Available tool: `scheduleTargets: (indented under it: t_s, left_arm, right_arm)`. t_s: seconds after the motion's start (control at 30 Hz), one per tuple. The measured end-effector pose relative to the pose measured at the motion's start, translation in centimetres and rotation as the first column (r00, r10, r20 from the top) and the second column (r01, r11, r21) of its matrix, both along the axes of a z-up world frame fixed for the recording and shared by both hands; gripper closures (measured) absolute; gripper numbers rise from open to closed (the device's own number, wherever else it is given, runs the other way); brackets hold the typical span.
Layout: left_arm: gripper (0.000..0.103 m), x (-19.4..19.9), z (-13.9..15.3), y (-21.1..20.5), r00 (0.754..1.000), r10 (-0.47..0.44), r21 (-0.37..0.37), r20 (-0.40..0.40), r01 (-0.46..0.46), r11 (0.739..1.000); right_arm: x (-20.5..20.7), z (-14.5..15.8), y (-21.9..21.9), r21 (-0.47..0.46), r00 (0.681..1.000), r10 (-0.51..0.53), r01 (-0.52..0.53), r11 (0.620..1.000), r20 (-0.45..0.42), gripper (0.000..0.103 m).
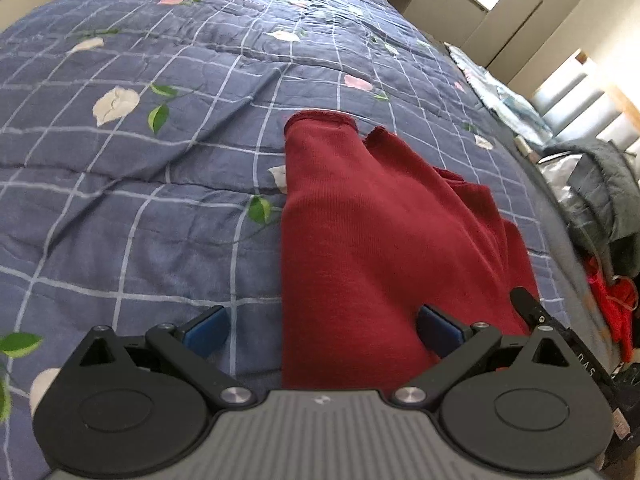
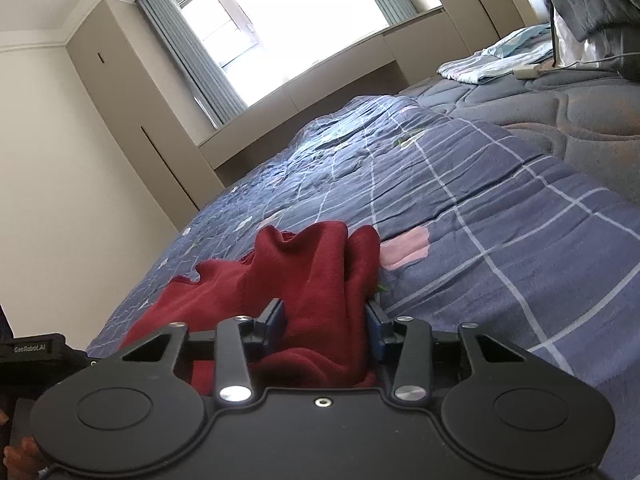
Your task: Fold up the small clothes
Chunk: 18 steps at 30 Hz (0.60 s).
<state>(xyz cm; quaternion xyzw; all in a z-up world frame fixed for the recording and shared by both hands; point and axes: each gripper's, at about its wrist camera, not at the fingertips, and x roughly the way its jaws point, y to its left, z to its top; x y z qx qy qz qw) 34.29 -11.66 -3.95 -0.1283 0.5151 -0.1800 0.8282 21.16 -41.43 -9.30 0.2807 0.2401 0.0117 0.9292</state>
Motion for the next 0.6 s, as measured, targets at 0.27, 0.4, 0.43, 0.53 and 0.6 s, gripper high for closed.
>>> scheduleTargets:
  t_s: [0.27,0.4,0.43,0.53,0.6]
  left_arm:
    - [0.005,-0.7,1.4,-1.8,0.993,-0.091,0.093,0.071,0.084,0.992]
    - [0.01,-0.7,1.6,-1.9,0.991,-0.108,0.085,0.074,0.102,0.991]
    - [0.011,-0.7,1.6,-1.8,0.991,-0.111,0.08,0.072,0.105,0.991]
    - [0.016,-0.8,1.7,-1.6,0.99,-0.121,0.065,0.071,0.117,0.991]
    - [0.02,-0.8,1.7,-1.6,0.989,-0.128,0.053,0.068,0.125,0.991]
  right_arm:
    - [0.1,0.0,0.3,-0.011,1.0,-0.004,0.004,1.0,-0.006,0.059]
    - [0.2,-0.1,0.3,-0.016,1.0,-0.005,0.005,1.0,-0.007,0.059]
    - [0.2,-0.1,0.3,-0.016,1.0,-0.004,0.004,1.0,-0.006,0.059]
    - [0.2,-0.1,0.3,-0.018,1.0,-0.004,0.003,1.0,-0.006,0.059]
    - [0.2,-0.1,0.3,-0.018,1.0,-0.003,0.003,1.0,-0.006,0.059]
